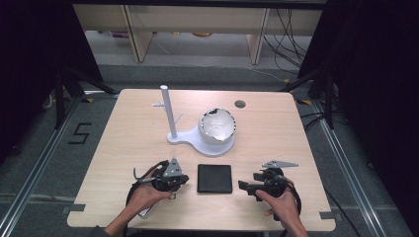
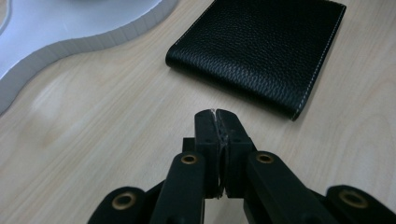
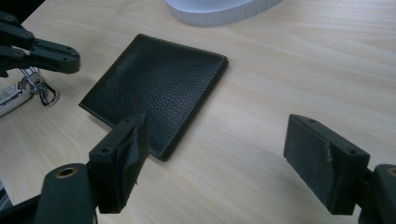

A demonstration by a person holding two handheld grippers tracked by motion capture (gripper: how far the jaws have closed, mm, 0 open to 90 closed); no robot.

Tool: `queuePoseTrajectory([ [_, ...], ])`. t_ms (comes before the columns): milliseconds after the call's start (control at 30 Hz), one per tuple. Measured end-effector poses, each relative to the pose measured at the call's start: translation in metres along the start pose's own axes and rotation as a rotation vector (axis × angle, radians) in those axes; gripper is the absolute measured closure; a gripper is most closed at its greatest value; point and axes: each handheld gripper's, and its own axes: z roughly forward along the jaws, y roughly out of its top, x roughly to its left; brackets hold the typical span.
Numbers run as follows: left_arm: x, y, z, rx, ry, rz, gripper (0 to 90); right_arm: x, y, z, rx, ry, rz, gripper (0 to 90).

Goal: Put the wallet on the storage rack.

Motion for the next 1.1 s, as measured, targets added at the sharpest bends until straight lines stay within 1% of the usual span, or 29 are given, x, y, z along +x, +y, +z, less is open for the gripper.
queuePoseTrajectory([
  [33, 0.000, 0.002, 0.002, -0.001, -0.008, 0.002, 88.1, -0.002, 0.001, 0.002, -0.002, -0.001, -0.034, 23.3],
  [67, 0.000, 0.002, 0.002, -0.001, -0.008, 0.002, 88.3, -0.001, 0.002, 0.003, 0.006, 0.004, -0.020, 23.4],
  [100, 0.000, 0.005, 0.007, 0.001, -0.012, 0.005, 88.8, -0.001, 0.003, 0.005, 0.001, 0.007, -0.027, 23.5],
  [133, 0.000, 0.005, 0.007, 0.001, -0.012, 0.005, 89.0, -0.001, 0.003, 0.005, 0.001, 0.007, -0.027, 23.5],
  [167, 0.000, 0.006, 0.010, 0.006, -0.016, 0.005, 89.0, 0.003, 0.004, 0.006, 0.018, 0.001, 0.013, 23.6],
  [200, -0.001, 0.006, 0.012, 0.006, -0.019, -0.001, 89.0, 0.001, 0.005, 0.008, 0.005, 0.013, -0.016, 23.7],
  [233, -0.001, 0.007, 0.016, 0.014, -0.020, 0.004, 89.0, 0.000, 0.006, 0.011, 0.009, 0.008, -0.025, 23.8],
  [300, -0.001, 0.008, 0.018, 0.023, -0.022, 0.010, 89.0, 0.001, 0.007, 0.012, 0.009, 0.009, -0.023, 23.9],
  [333, -0.001, 0.009, 0.020, 0.018, -0.016, 0.001, 89.0, 0.001, 0.008, 0.014, 0.011, 0.017, -0.031, 24.2],
  [367, -0.001, 0.009, 0.020, 0.022, -0.023, 0.005, 89.0, 0.001, 0.009, 0.016, 0.018, 0.022, -0.024, 24.2],
  [400, -0.001, 0.011, 0.023, 0.014, -0.025, -0.004, 89.0, 0.002, 0.009, 0.017, 0.022, 0.019, -0.019, 24.3],
  [467, -0.002, 0.012, 0.026, 0.016, -0.032, -0.008, 89.0, 0.002, 0.010, 0.019, 0.022, 0.023, -0.026, 24.9],
  [500, -0.002, 0.012, 0.027, 0.023, -0.035, 0.004, 89.0, 0.002, 0.010, 0.020, 0.024, 0.021, -0.023, 25.0],
  [533, -0.003, 0.013, 0.029, 0.024, -0.042, 0.000, 89.0, 0.002, 0.011, 0.021, 0.022, 0.025, -0.024, 25.3],
  [567, -0.004, 0.013, 0.030, 0.027, -0.040, 0.000, 89.1, 0.002, 0.011, 0.022, 0.023, 0.022, -0.020, 25.6],
  [600, -0.004, 0.013, 0.030, 0.032, -0.043, 0.003, 89.1, 0.002, 0.012, 0.023, 0.029, 0.030, -0.017, 25.8],
  [633, -0.004, 0.014, 0.030, 0.029, -0.039, 0.000, 89.1, 0.003, 0.012, 0.025, 0.032, 0.025, -0.010, 25.9],
  [667, -0.004, 0.014, 0.030, 0.029, -0.039, 0.000, 89.1, 0.003, 0.013, 0.026, 0.030, 0.032, -0.016, 26.0],
  [700, -0.004, 0.014, 0.029, 0.032, -0.043, 0.001, 89.2, 0.004, 0.014, 0.028, 0.044, 0.026, -0.003, 26.4],
  [733, -0.004, 0.014, 0.029, 0.032, -0.043, 0.001, 89.2, 0.003, 0.014, 0.030, 0.041, 0.039, -0.013, 26.7],
  [767, -0.005, 0.014, 0.030, 0.035, -0.034, 0.003, 89.2, 0.004, 0.015, 0.032, 0.045, 0.039, -0.007, 27.0],
  [800, -0.006, 0.014, 0.030, 0.035, -0.048, 0.005, 89.2, 0.004, 0.016, 0.035, 0.048, 0.039, -0.003, 27.6],
  [833, -0.007, 0.014, 0.030, 0.034, -0.054, 0.003, 89.2, 0.004, 0.016, 0.037, 0.048, 0.053, 0.003, 27.9],
  [867, -0.007, 0.014, 0.030, 0.034, -0.054, 0.003, 89.2, 0.004, 0.017, 0.039, 0.052, 0.048, 0.007, 27.9],
  [900, -0.010, 0.015, 0.030, 0.038, -0.067, 0.017, 89.2, 0.004, 0.018, 0.040, 0.055, 0.054, 0.012, 28.1],
  [1000, -0.014, 0.017, 0.032, 0.034, -0.068, 0.013, 89.2, 0.005, 0.019, 0.043, 0.062, 0.055, 0.017, 28.8],
  [1033, -0.016, 0.017, 0.031, 0.040, -0.069, 0.016, 89.2, 0.005, 0.019, 0.044, 0.059, 0.068, 0.016, 29.0],
  [1067, -0.017, 0.018, 0.031, 0.043, -0.077, 0.030, 89.2, 0.005, 0.020, 0.046, 0.061, 0.060, 0.020, 29.3],
  [1100, -0.020, 0.019, 0.031, 0.047, -0.084, 0.033, 89.1, 0.005, 0.021, 0.046, 0.068, 0.066, 0.023, 29.6],
])
